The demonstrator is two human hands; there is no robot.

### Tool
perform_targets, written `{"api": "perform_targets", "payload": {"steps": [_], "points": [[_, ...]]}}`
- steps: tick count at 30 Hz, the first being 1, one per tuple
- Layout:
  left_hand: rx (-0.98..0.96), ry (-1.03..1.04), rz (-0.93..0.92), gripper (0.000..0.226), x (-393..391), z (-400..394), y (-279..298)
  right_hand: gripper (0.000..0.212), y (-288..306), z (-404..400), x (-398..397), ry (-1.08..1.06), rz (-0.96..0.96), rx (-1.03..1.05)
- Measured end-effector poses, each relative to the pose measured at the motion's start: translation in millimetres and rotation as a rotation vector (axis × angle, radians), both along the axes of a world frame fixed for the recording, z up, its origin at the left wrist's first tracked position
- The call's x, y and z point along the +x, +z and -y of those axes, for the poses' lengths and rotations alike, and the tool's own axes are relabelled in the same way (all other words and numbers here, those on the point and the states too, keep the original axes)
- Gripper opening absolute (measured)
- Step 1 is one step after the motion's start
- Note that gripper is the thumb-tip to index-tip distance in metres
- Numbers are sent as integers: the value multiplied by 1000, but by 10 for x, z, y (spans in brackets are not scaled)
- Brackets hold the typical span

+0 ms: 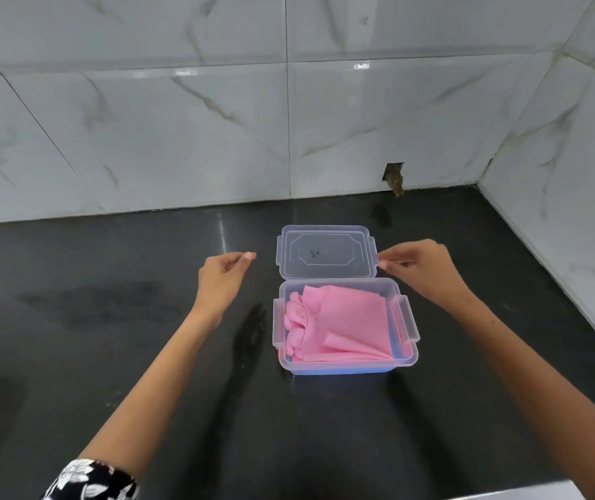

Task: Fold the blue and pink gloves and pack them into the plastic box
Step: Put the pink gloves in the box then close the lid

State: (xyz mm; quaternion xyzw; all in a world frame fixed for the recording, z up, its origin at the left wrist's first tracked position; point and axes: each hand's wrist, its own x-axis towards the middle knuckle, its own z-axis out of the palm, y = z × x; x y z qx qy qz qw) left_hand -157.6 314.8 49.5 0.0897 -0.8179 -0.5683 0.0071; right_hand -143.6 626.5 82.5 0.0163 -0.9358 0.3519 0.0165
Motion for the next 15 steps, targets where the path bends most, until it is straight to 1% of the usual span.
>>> {"api": "perform_targets", "payload": {"steps": [2, 4, 7, 9, 12, 15], "points": [[-10, 17, 88, 33, -160, -51, -95, 19, -100, -83, -195, -127, 51, -84], [-38, 5, 129, 37, -274, -139, -178, 22, -227, -133, -367, -199, 141, -98], [-88, -81, 159, 40, -411, -282, -330, 28, -422, -127, -542, -201, 310, -88], [-103, -122, 176, 41, -457, -348, -412, 31, -529, -109, -601, -210, 375, -128], [-39, -190, 158, 31, -486, -405, -497, 38, -618, -94, -658, -237, 391, -206], [34, -197, 150, 40, -502, -446, -554, 43, -656, -65, -690, -191, 386, -226]]}}
